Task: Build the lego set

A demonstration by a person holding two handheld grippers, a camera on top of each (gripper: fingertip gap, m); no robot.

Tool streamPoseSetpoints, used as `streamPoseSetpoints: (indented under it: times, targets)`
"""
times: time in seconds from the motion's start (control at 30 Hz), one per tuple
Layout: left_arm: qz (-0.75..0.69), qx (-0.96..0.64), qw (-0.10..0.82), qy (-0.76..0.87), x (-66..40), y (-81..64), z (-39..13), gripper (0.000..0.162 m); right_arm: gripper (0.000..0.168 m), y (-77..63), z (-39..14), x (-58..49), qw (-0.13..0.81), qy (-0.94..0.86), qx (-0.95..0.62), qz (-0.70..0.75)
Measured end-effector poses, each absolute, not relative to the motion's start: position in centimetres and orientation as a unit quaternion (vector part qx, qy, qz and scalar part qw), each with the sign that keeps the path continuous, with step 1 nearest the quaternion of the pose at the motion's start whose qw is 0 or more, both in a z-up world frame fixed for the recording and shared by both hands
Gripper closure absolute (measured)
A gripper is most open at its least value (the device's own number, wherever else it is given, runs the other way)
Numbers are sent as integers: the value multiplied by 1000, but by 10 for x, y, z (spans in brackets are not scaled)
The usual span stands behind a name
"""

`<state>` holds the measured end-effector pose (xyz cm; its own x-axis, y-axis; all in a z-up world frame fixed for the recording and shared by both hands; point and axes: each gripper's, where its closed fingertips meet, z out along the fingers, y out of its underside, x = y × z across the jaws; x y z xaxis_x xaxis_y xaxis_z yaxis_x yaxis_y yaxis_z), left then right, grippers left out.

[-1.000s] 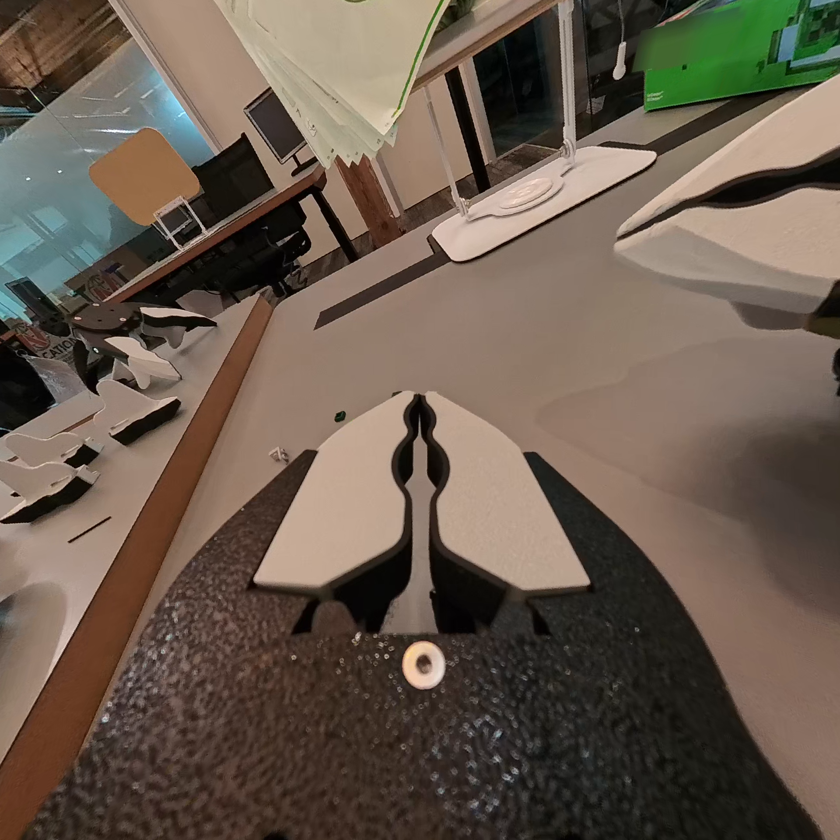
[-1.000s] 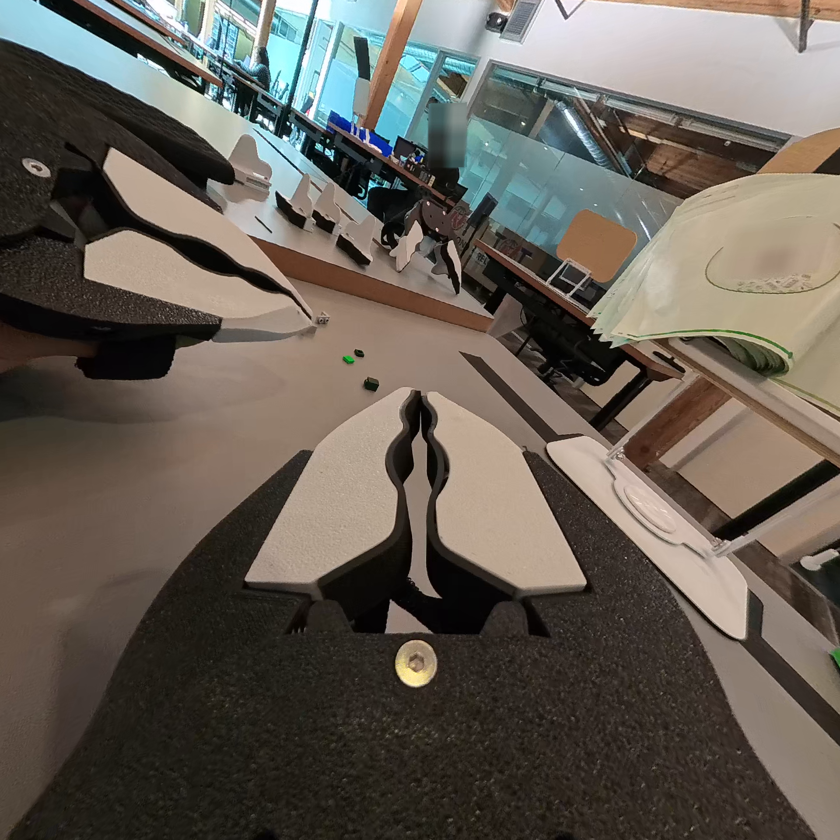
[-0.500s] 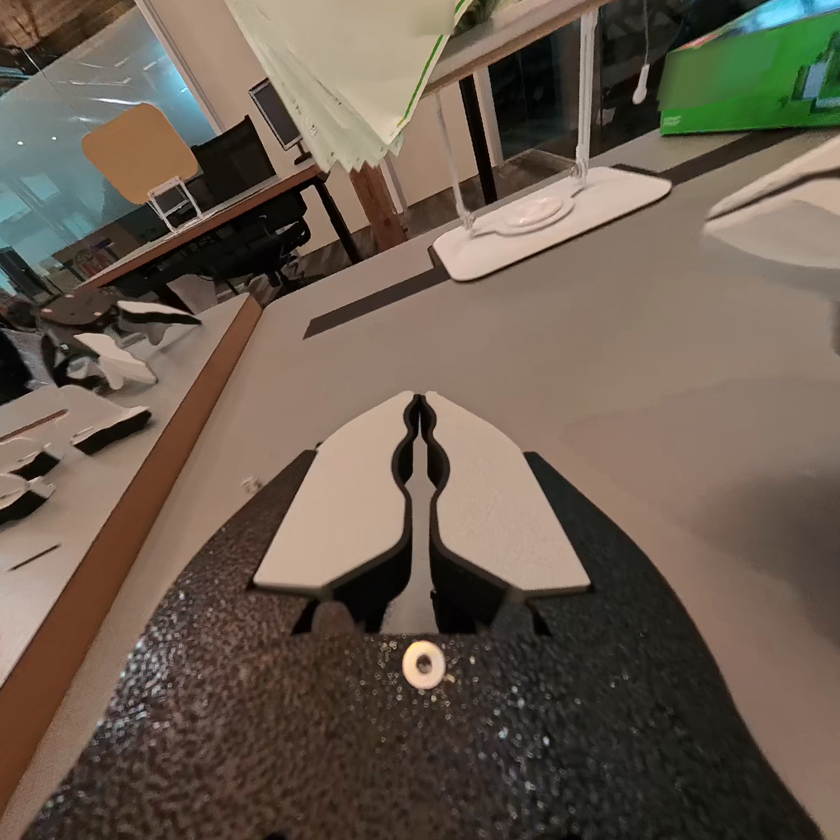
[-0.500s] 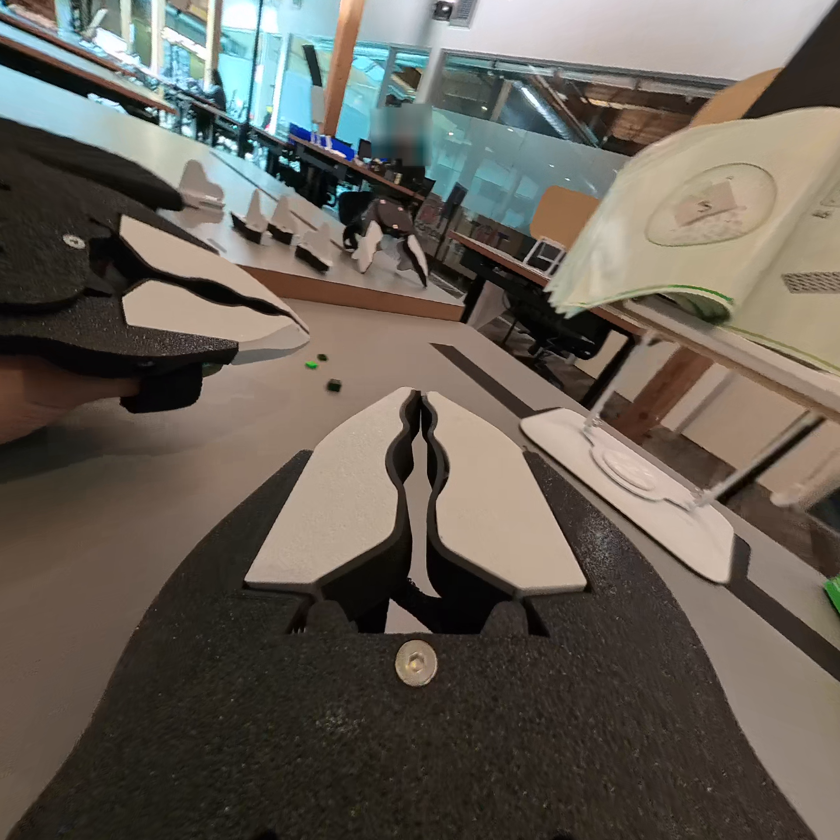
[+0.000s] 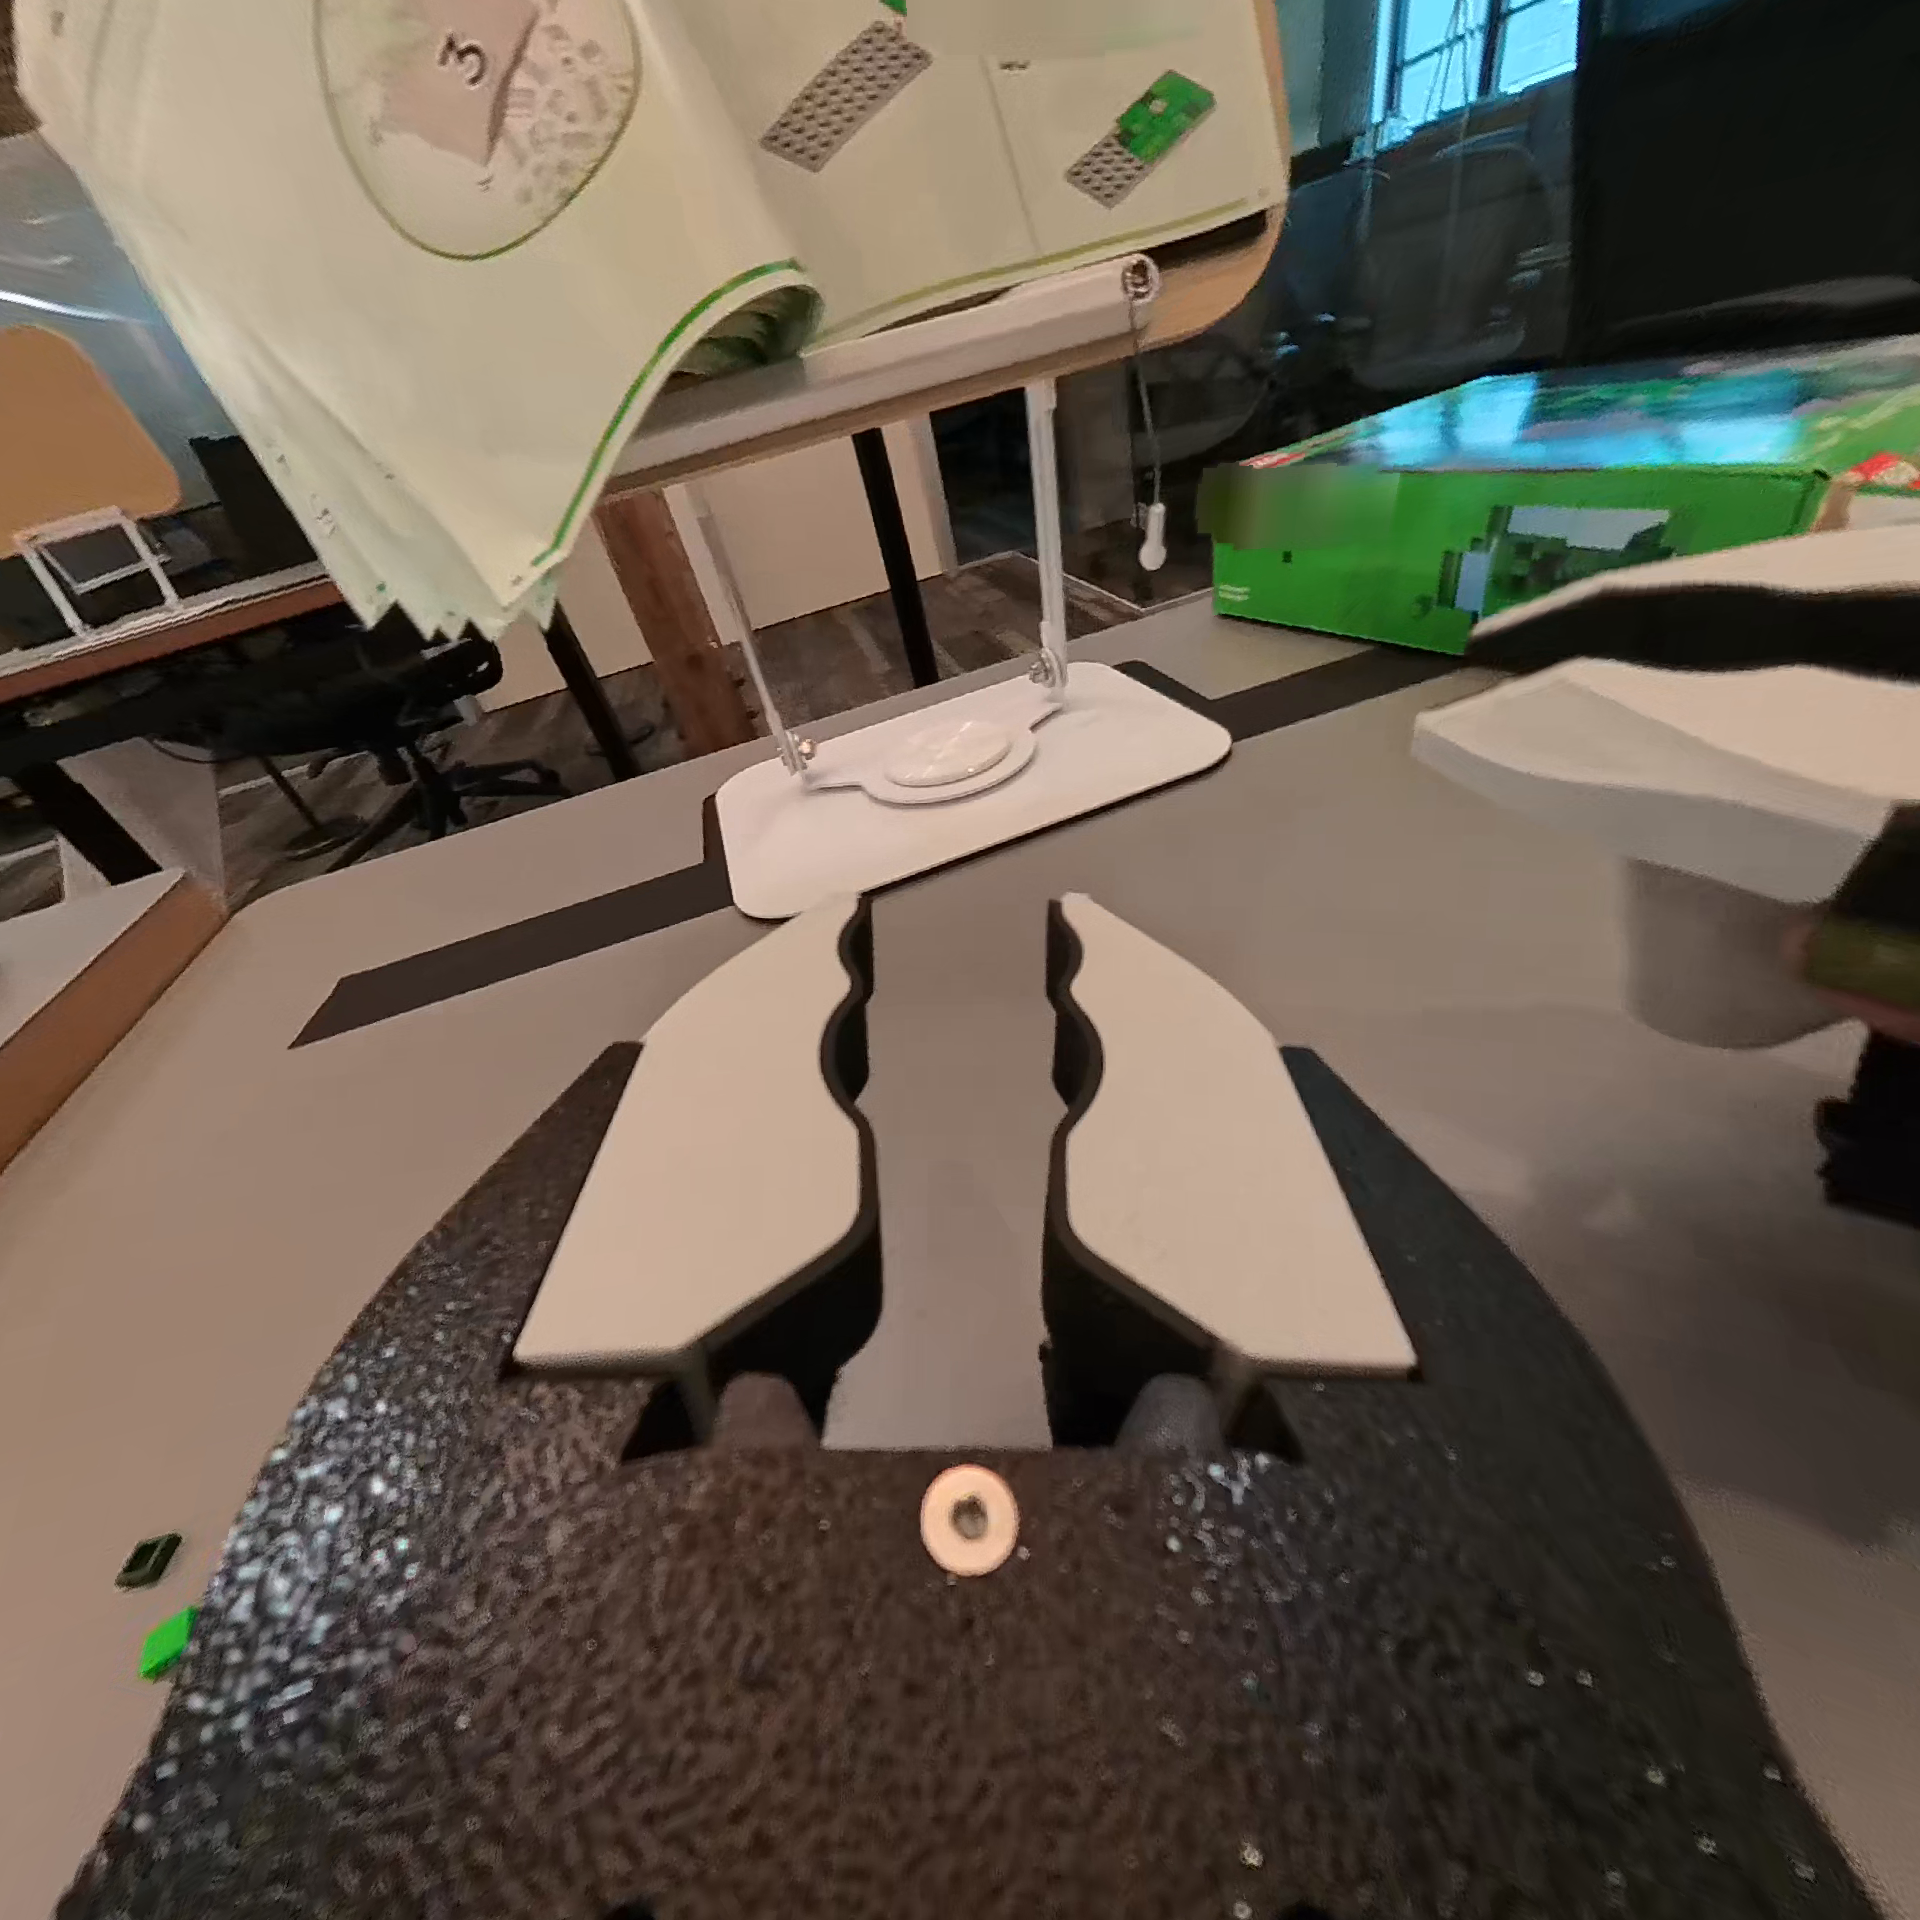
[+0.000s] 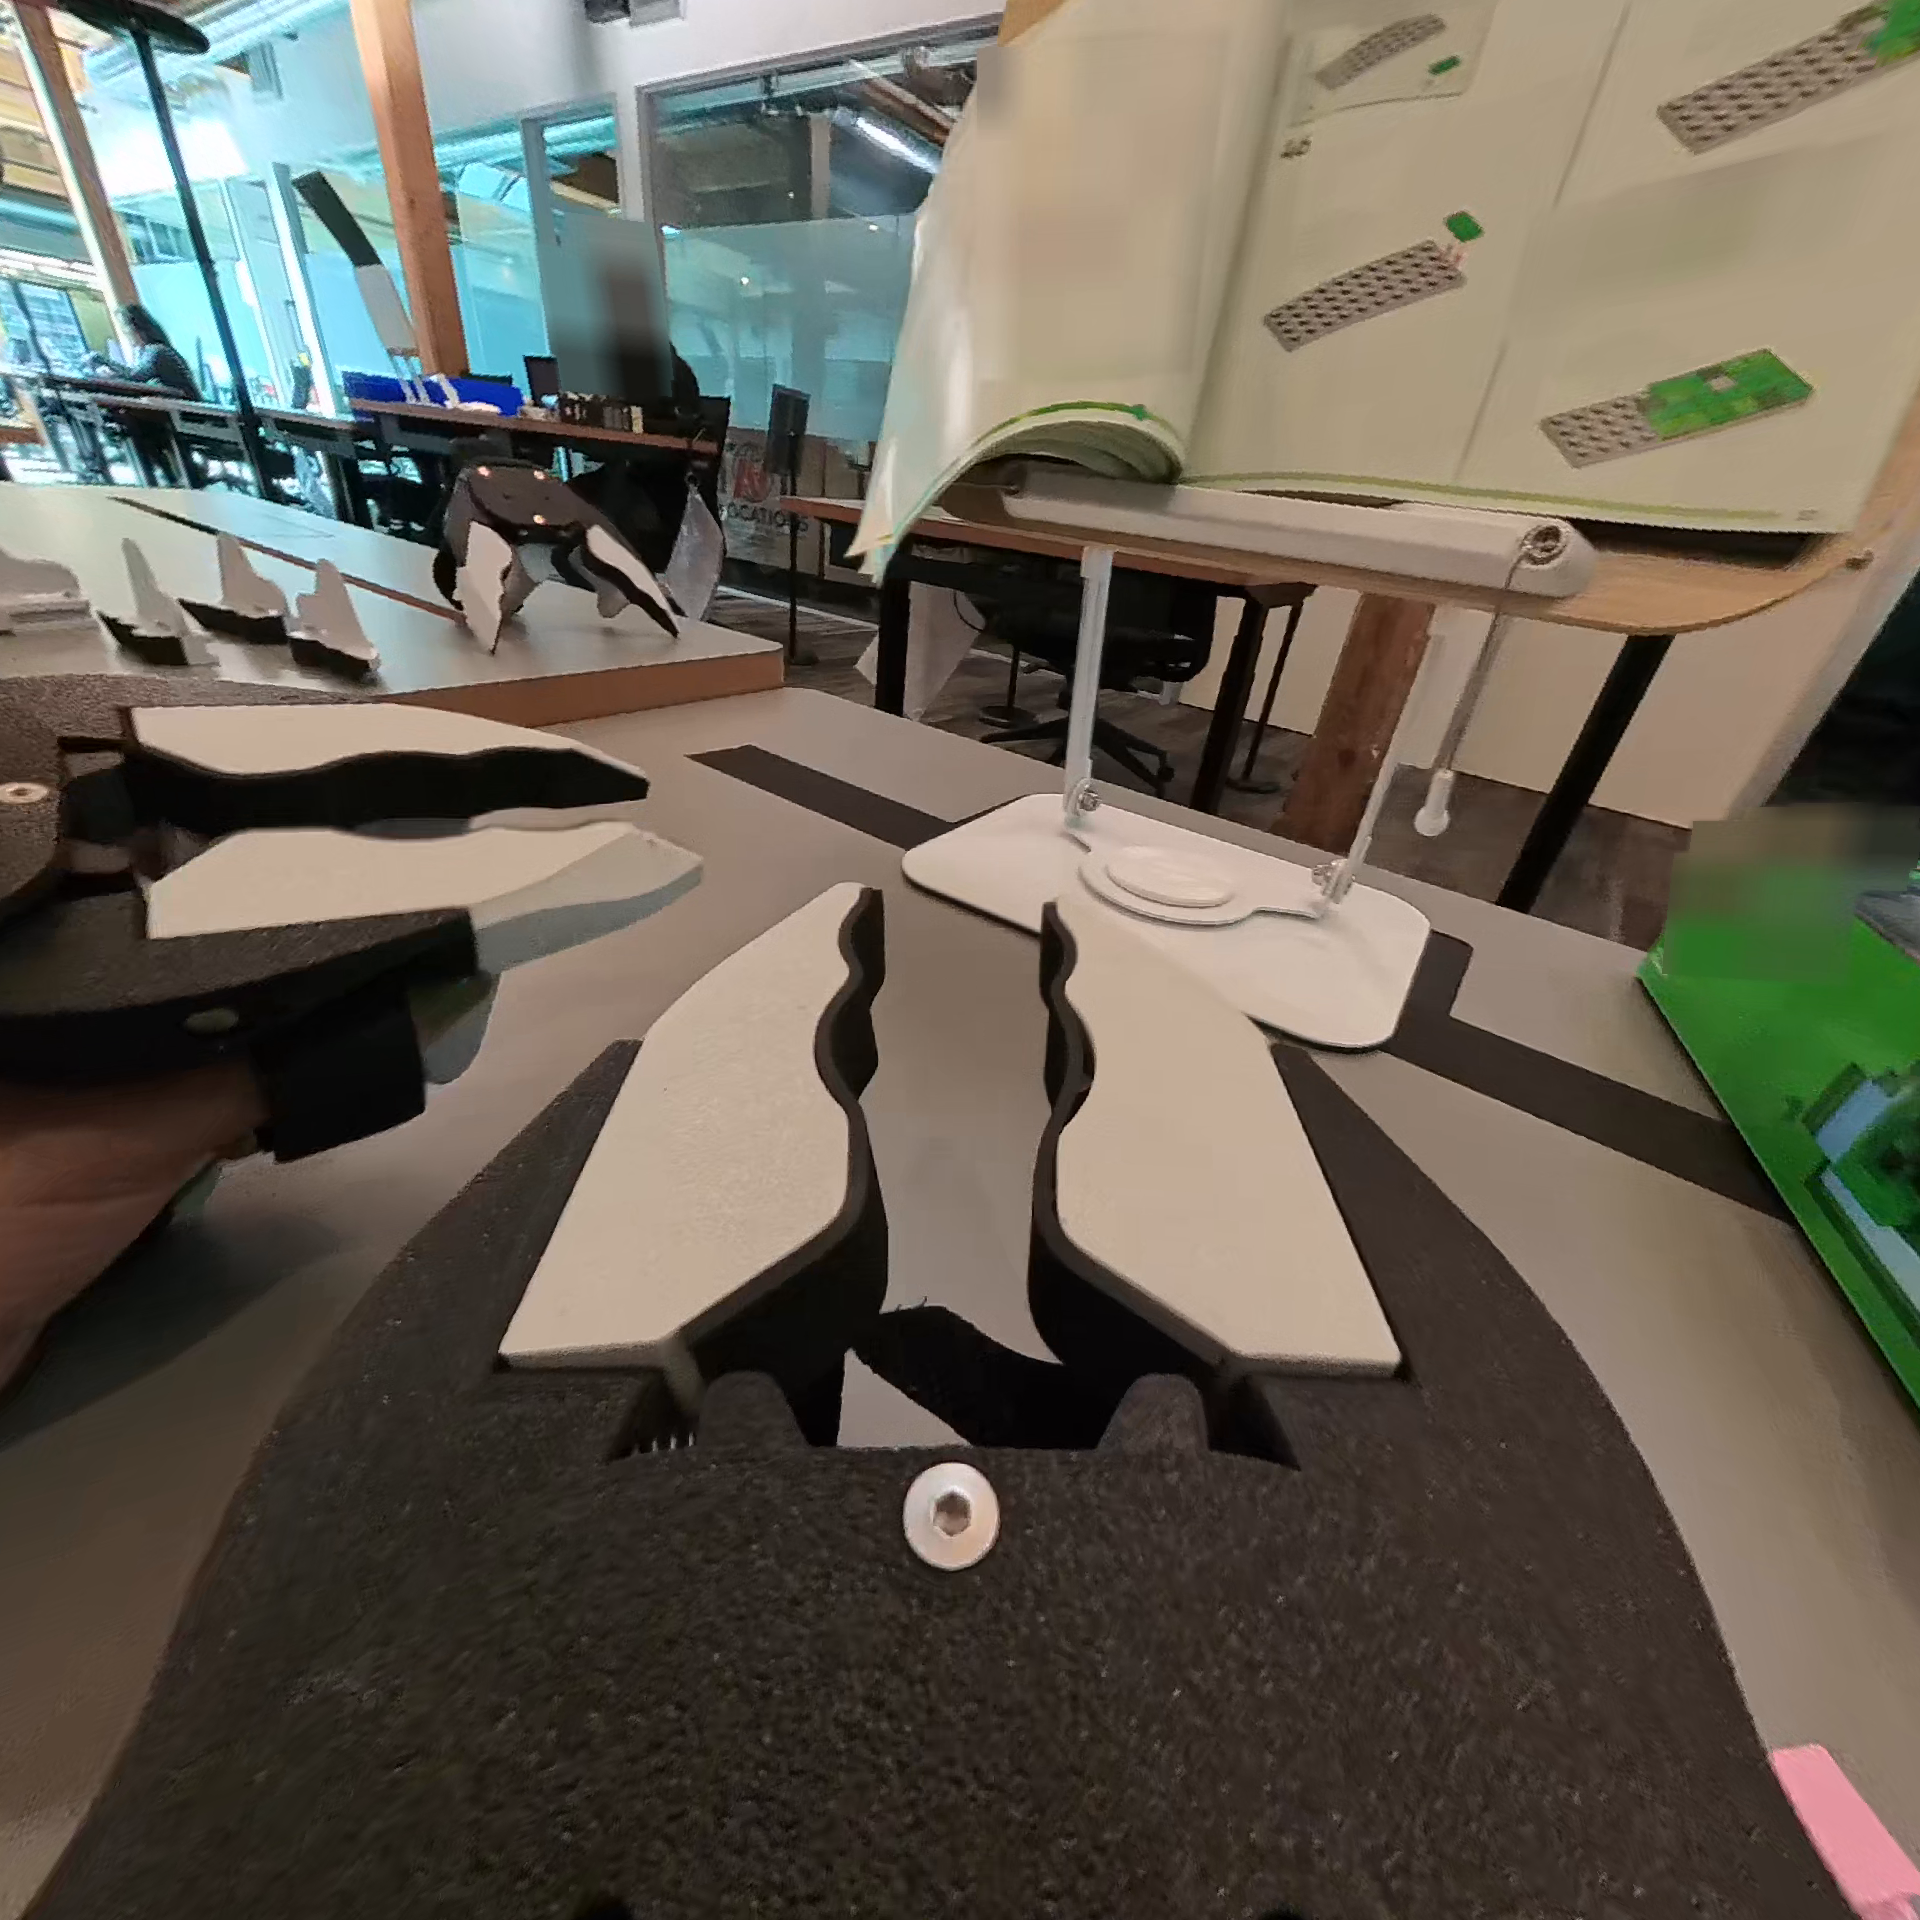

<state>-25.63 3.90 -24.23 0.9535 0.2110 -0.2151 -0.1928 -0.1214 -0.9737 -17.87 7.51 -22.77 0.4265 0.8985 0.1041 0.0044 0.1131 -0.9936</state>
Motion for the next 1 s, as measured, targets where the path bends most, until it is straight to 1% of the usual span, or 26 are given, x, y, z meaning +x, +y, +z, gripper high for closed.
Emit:
streamPoseSetpoints:
  times: [0.13, 0.2, 0.23, 0.33, 0.4, 0.5, 0.57, 0.77, 0.93, 1.0]
  targets:
    - [163, -739, 653, 8, -253, 39, -245, 121, 134, 74, -226, -178, 632, -402, -557, 359]
    - [171, -743, 647, 0, -256, 40, -247, 116, 126, 66, -222, -178, 632, -406, -540, 379]
    - [174, -746, 643, -6, -259, 41, -248, 110, 122, 61, -218, -178, 632, -405, -530, 395]
    - [210, -760, 613, -47, -282, 48, -255, 82, 102, 44, -198, -168, 652, -386, -497, 422]
    - [236, -770, 588, -71, -297, 55, -260, 64, 84, 24, -185, -164, 657, -393, -479, 429]
    - [261, -775, 571, -71, -304, 66, -263, 54, 61, -14, -177, -170, 612, -439, -486, 443]
    - [278, -778, 559, -62, -307, 71, -264, 50, 50, -23, -177, -171, 591, -452, -518, 421]
    - [317, -771, 551, -21, -301, 76, -258, 50, 41, -24, -200, -183, 529, -482, -597, 361]
    - [341, -762, 551, 4, -294, 78, -253, 52, 49, -22, -210, -186, 521, -483, -616, 339]
    - [341, -761, 552, 5, -293, 78, -252, 53, 50, -20, -214, -186, 520, -486, -619, 332]
